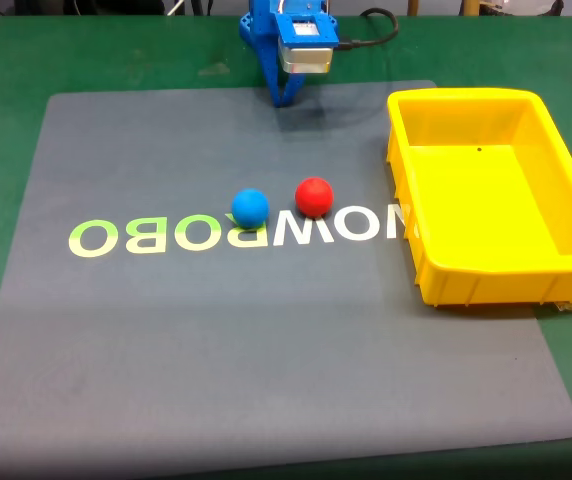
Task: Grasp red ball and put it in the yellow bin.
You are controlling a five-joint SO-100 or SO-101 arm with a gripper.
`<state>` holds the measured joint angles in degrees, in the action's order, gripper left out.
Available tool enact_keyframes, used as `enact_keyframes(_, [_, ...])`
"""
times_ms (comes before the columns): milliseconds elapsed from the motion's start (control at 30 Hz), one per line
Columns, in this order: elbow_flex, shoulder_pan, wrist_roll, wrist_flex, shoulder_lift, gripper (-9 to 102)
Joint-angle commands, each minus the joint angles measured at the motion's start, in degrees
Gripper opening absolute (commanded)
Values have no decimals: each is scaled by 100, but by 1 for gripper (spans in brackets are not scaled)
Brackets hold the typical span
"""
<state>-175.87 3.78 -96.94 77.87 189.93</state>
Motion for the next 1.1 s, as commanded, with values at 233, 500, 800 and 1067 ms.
enact_keyframes(233, [-176, 62, -18, 88, 53, 0])
enact_keyframes(500, [-176, 26, 35, 88, 53, 0])
enact_keyframes(800, [-176, 9, 62, 88, 53, 0])
enact_keyframes(1067, [-176, -88, 158, 97, 53, 0])
